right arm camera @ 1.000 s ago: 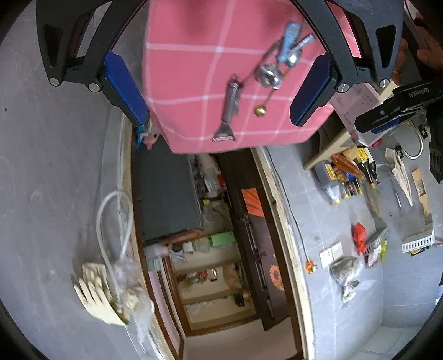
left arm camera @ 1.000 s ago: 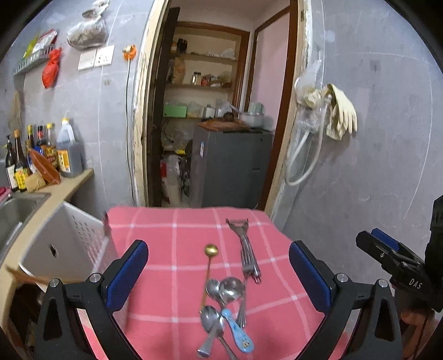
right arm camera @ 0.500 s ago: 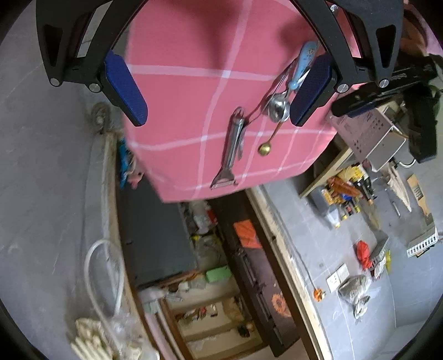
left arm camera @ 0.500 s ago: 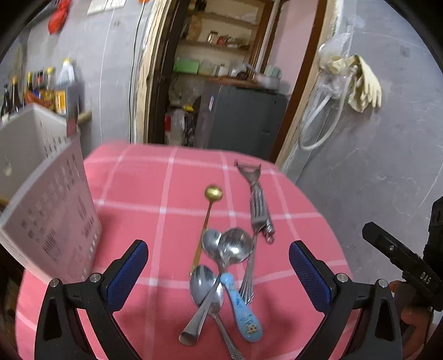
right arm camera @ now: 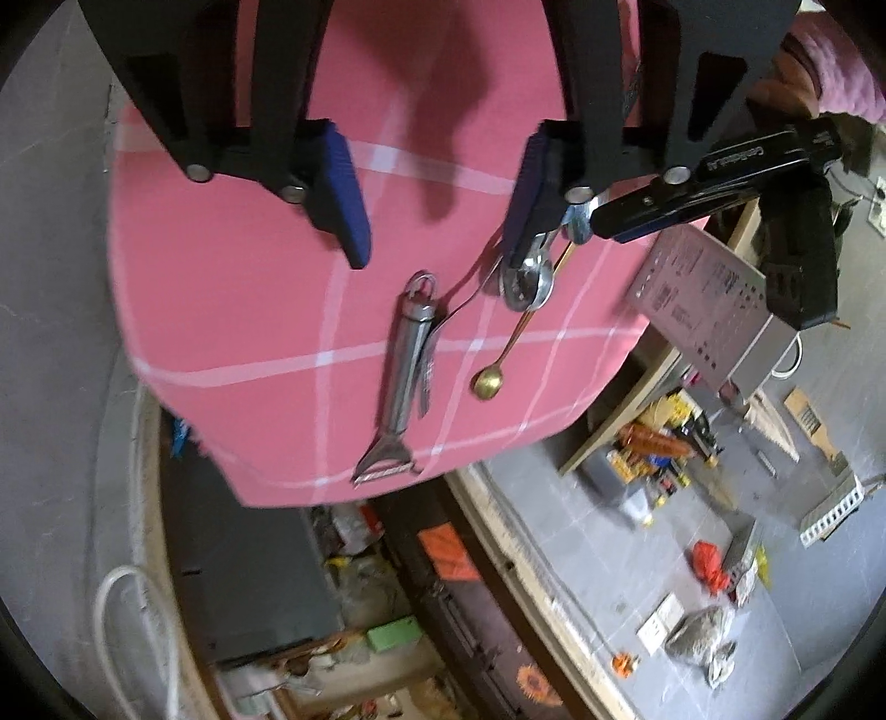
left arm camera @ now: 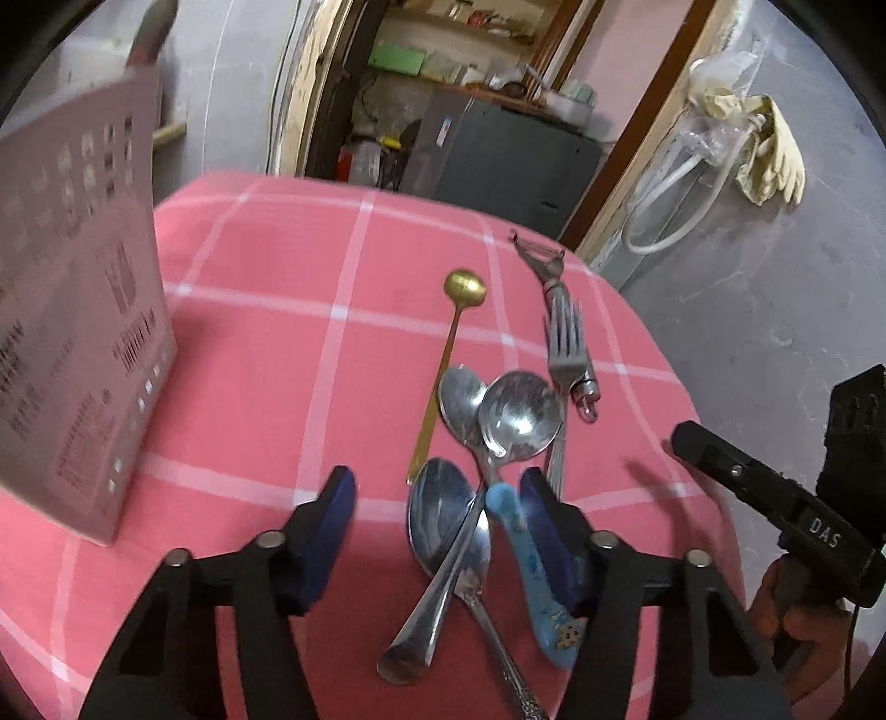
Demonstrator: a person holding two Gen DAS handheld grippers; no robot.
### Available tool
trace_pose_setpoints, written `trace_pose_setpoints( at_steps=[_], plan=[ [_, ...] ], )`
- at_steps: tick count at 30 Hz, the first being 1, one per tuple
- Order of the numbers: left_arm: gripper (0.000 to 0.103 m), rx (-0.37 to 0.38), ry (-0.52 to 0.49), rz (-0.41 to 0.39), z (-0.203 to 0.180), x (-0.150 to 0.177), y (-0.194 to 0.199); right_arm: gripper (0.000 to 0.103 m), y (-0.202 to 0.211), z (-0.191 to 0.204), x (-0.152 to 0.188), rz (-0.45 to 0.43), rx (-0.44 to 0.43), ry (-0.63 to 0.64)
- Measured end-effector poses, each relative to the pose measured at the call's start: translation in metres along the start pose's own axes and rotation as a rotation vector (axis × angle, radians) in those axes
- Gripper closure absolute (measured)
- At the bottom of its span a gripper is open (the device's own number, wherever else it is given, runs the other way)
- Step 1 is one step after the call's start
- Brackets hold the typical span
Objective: Organize utensils
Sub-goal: 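Grasp a steel spoon with the left tool while the right tool grasps a fork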
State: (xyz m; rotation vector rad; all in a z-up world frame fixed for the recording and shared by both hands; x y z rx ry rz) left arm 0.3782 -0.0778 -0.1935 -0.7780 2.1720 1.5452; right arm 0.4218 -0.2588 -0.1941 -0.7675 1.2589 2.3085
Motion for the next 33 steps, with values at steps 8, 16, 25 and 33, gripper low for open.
trace_pose_setpoints(
  at_steps=[8, 16, 25, 33],
  plan=[
    [0.076, 0.051, 0.051, 0.081, 0.009, -0.001, -0.008, 0.077, -0.031, 0.013, -0.002, 0.082, -0.056, 0.005],
    [0.088, 0.102, 0.125, 0.149, 0.017, -0.006, -0.017, 0.080, -0.052, 0.011, -0.008, 0.128, -0.080, -0.063],
    [0.097, 0.084, 0.145, 0.194, 0.018, -0.011, -0.022, 0.080, -0.078, 0.005, -0.014, 0.157, -0.083, -0.242],
    [0.098, 0.119, 0.157, 0.232, 0.019, -0.013, -0.027, 0.090, -0.093, -0.003, -0.015, 0.148, -0.074, -0.387]
  ],
)
Point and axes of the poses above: each gripper's, at about its wrist camera, not at the fingertips, and y roughly against the way its jaws point, z to its left, x to its underside, the point moved 1 cm from there along -y, roughly the way its jaws point
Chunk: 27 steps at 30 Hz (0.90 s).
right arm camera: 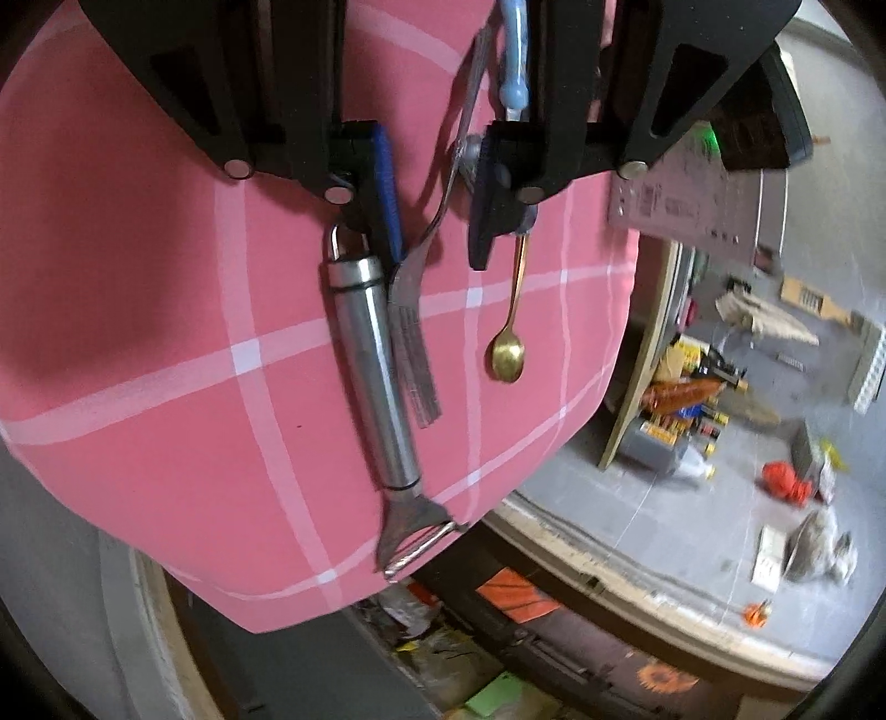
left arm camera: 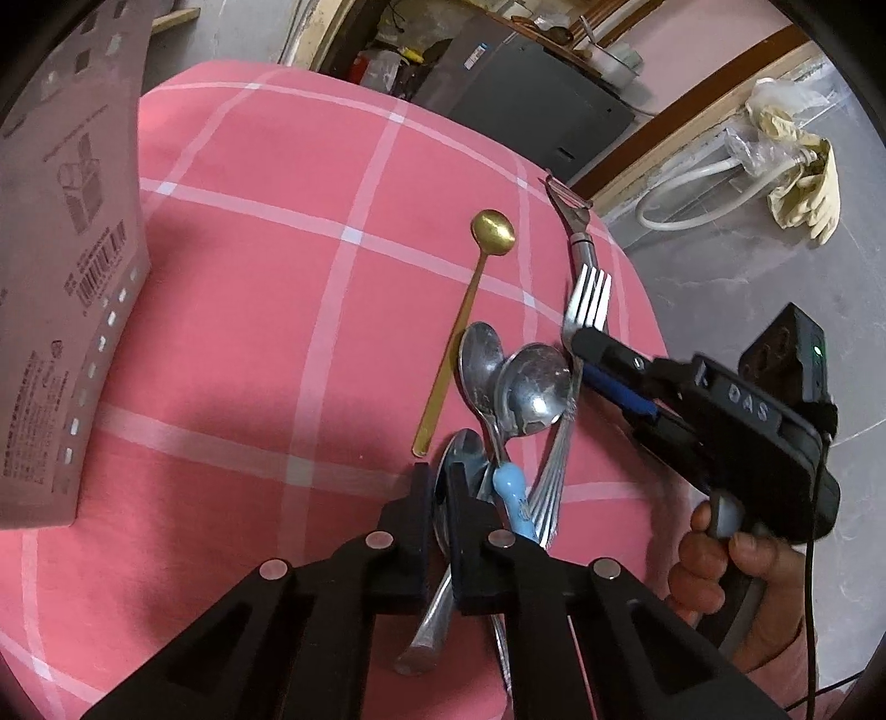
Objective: Organize utensils
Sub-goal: 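Grasp a steel spoon with the left tool while the right tool grasps a fork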
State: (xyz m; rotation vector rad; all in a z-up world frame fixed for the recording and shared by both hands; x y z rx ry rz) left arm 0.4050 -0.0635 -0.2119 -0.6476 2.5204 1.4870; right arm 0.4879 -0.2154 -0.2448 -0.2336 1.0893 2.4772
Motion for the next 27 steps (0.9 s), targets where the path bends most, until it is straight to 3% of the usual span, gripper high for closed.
trace_pose_setpoints(
  at_steps=[7, 15, 27],
  plan=[
    [0.101, -0.017, -0.079, -0.012, -0.015, 0.001, 0.010, 0.097, 0.005, -0.004, 0.008, -0.022, -0.066, -0.060],
    [0.101, -0.105, -0.198, -0.074, -0.034, 0.006, 0.038, 0.099, 0.054, 0.014, 0.019, -0.153, -0.084, 0.019],
    [0.101, -0.074, -0.282, -0.194, -0.057, 0.008, 0.097, 0.101, 0.144, 0.047, 0.022, -0.325, -0.053, 0.139]
  ],
)
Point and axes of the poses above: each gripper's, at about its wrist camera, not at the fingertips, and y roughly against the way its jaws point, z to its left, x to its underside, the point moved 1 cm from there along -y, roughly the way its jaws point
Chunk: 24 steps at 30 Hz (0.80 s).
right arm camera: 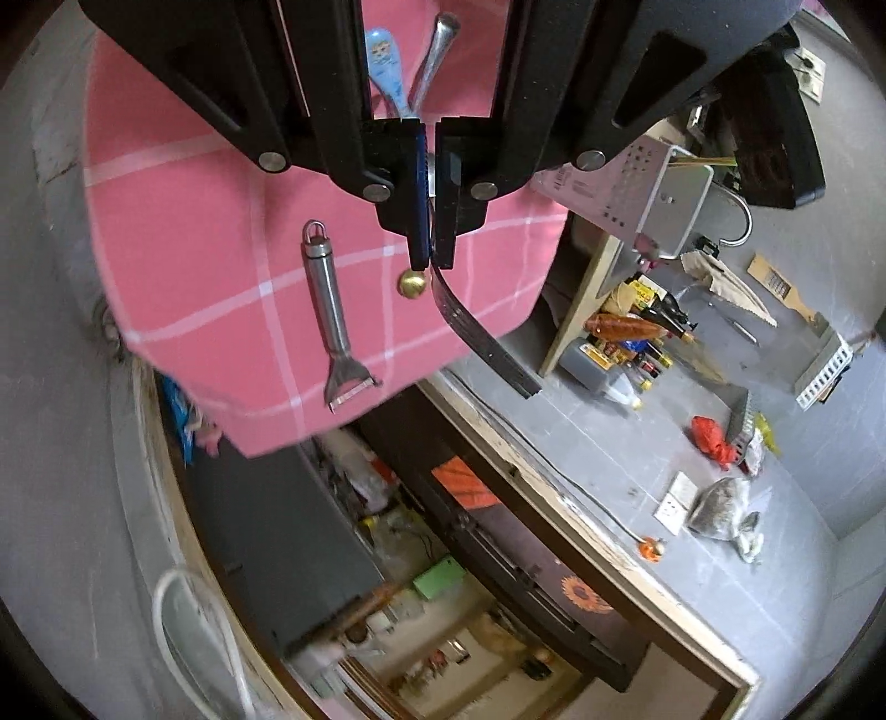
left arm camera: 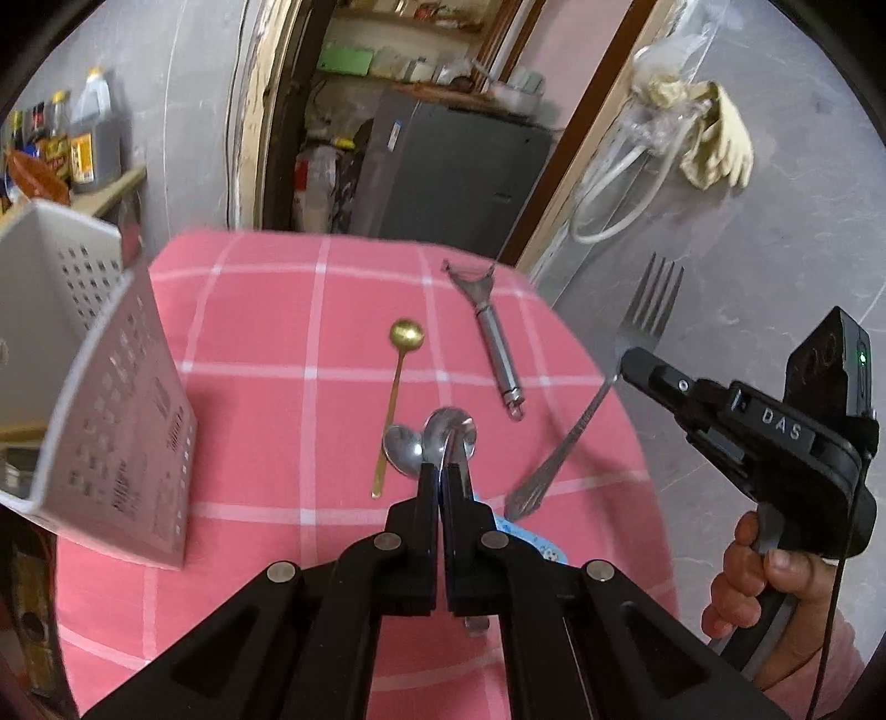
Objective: Organize utensils
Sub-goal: 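Grasp a steel spoon with the left tool while the right tool grasps a fork, then carry spoon and fork over the white caddy and open both tools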
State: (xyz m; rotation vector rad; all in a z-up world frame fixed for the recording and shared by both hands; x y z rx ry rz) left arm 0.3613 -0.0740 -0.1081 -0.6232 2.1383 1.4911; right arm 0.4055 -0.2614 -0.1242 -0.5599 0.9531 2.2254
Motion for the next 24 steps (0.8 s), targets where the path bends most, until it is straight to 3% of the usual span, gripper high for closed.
trace_pose_setpoints(
  at_steps=[11, 24],
  plan=[
    [0.101, -0.015, -0.062, -0.130, -0.015, -0.023, 0.057, 0.101, 0.061, 0.049, -0.009, -0.117, 0.006, 0.088],
    [0.101, -0.034, -0.073, -0.300, 0.010, -0.054, 0.137, 0.101, 0.079, 0.138, -0.017, -0.200, -0.057, 0.214]
  ],
)
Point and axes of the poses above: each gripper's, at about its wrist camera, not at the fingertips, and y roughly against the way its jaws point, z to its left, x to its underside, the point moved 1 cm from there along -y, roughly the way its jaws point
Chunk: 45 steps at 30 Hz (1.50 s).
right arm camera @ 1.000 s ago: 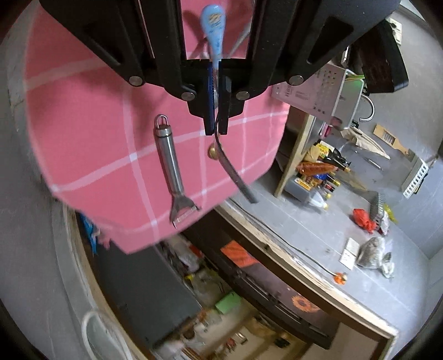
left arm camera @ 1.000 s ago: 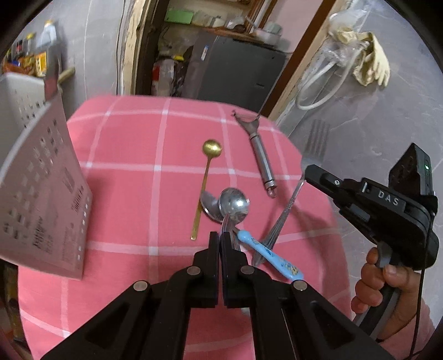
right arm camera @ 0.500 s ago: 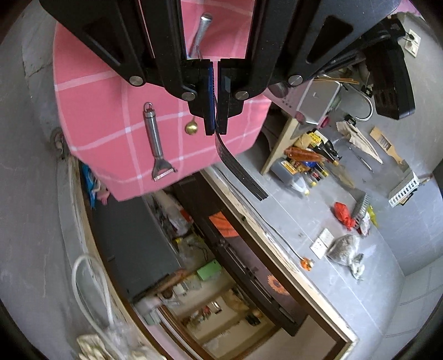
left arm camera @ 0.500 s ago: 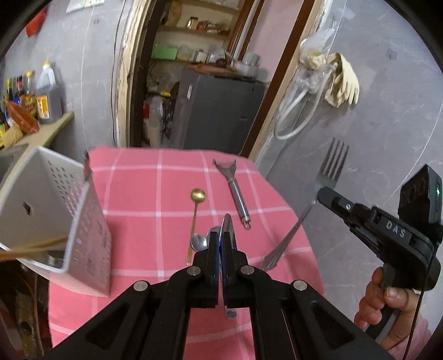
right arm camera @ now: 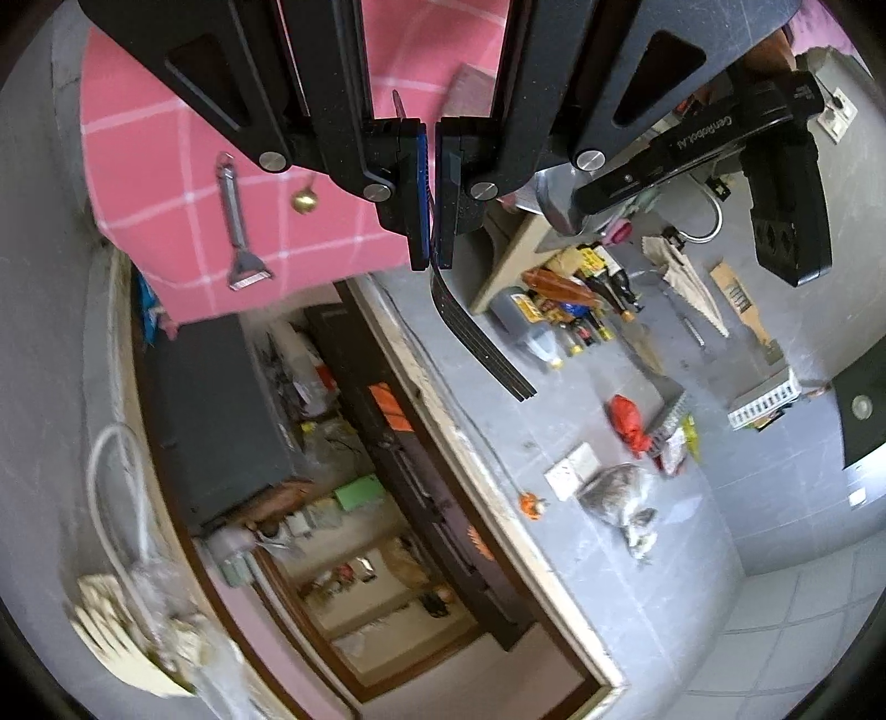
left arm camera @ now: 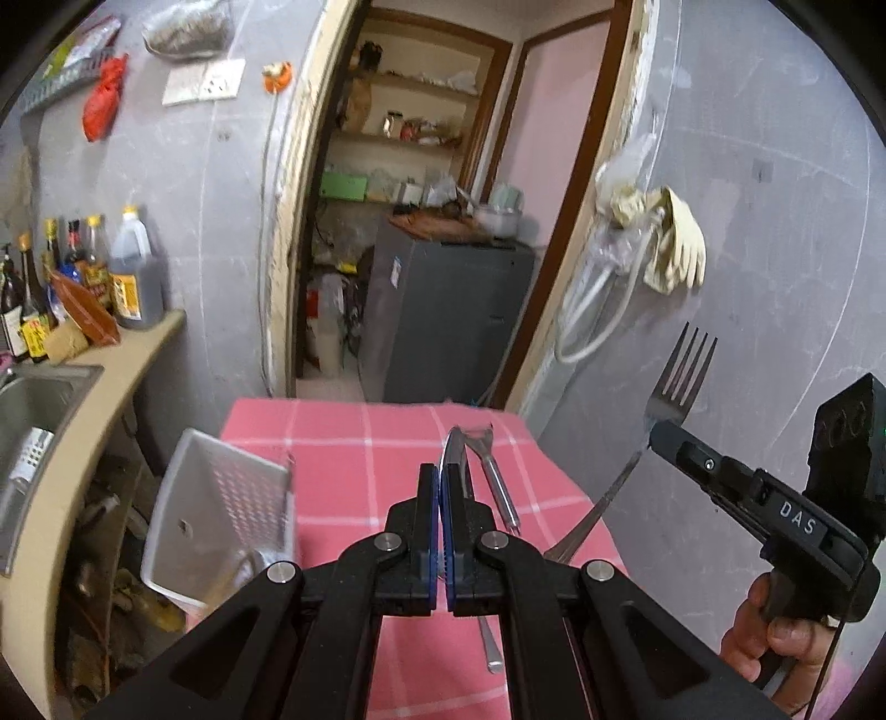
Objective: Organize utensils
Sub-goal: 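Carry spoon and fork over the white caddy and open both tools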
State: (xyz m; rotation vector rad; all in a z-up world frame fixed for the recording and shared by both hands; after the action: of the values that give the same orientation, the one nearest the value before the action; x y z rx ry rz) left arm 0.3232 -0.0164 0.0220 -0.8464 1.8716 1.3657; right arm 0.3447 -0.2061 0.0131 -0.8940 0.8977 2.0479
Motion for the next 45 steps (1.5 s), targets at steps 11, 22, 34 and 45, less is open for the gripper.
trace_pose_setpoints(
  at_steps=[11, 22, 34, 45],
  plan=[
    [0.101, -0.042, 0.016, -0.103, 0.047, -0.031, 0.036, 0.101, -0.027, 0.069, -0.010, -0.050, -0.083, 0.074],
    [0.101, -0.106, 0.023, -0.176, 0.099, -0.055, 0.044, 0.101, -0.065, 0.112, -0.013, -0.068, -0.135, 0.134],
    [0.101, -0.214, -0.055, -0.227, 0.125, -0.066, 0.009, 0.101, -0.117, 0.107, 0.019, 0.023, -0.129, 0.113],
    [0.101, -0.287, -0.139, -0.241, 0.129, -0.038, -0.024, 0.101, -0.148, 0.093, 0.058, 0.117, -0.103, 0.120]
  ],
)
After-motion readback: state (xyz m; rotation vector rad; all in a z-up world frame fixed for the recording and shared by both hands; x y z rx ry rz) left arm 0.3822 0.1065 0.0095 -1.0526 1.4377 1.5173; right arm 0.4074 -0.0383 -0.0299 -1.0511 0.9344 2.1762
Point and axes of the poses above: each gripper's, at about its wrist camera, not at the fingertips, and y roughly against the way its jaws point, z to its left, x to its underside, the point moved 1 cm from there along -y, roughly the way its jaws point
